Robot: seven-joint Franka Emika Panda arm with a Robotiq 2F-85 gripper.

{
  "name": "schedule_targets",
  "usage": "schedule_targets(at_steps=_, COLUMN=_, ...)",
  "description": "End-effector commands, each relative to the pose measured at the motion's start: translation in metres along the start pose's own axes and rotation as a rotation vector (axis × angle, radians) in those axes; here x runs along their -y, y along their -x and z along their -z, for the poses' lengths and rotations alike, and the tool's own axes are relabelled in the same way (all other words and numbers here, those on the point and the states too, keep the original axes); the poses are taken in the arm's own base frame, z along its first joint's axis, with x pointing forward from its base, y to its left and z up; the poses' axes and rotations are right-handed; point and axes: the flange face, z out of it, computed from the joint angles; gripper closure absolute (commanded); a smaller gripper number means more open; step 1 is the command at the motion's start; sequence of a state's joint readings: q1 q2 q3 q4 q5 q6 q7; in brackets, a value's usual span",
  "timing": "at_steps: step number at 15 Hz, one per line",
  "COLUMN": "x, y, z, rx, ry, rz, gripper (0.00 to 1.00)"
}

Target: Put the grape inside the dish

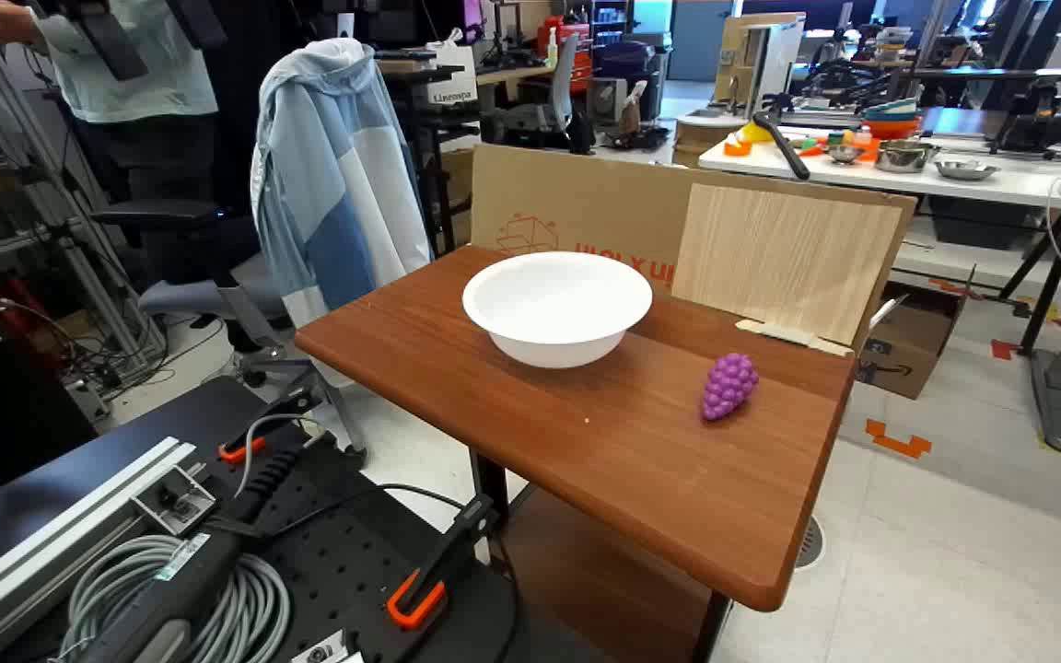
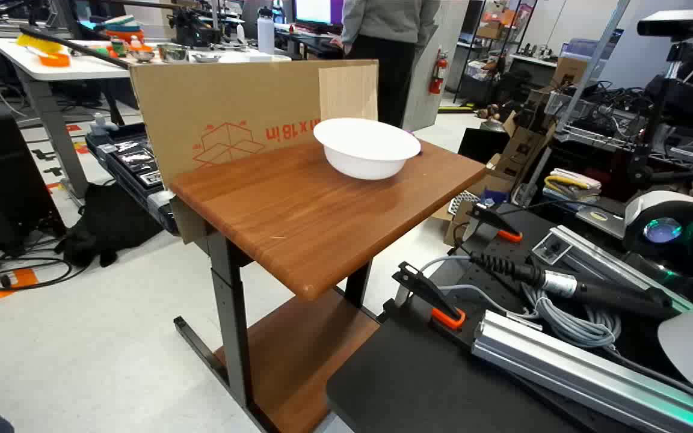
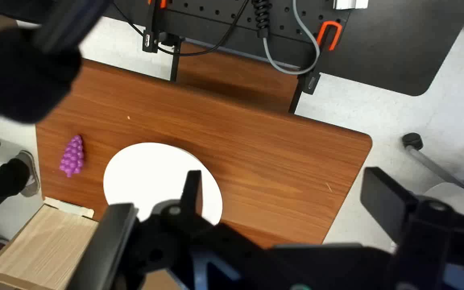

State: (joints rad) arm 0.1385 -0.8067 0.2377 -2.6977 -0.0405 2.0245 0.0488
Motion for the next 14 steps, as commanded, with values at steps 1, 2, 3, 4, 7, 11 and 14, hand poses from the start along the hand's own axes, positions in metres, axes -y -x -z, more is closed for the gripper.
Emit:
schedule_targets(at_steps=1, x=0.000, y=0.000, z=0.001, rx=0.001, ry=0.000, rz=0.000, gripper=0.00)
schedule_targets(at_steps=2, x=0.000, y=0.000, z=0.001, rx=0.001, ry=0.000, rz=0.000, gripper=0.00)
schedule_targets(at_steps=3, x=0.000, y=0.000, z=0.001, rx=0.001, ry=0.000, rz=0.000, gripper=0.00)
schedule_targets(at_steps=4, x=0.000, y=0.000, z=0.001, rx=0.001, ry=0.000, rz=0.000, gripper=0.00)
schedule_targets(at_steps=7, x=0.000, y=0.000, z=0.001, rx=0.001, ry=0.000, rz=0.000, gripper=0.00)
schedule_targets(at_steps=11, x=0.000, y=0.000, z=0.001, rx=0.001, ry=0.000, rz=0.000, gripper=0.00)
schedule_targets(at_steps=14, x=-0.037, y=-0.006, z=0.011, rx=-0.115, ry=-0.057, rz=-0.091, gripper=0.00)
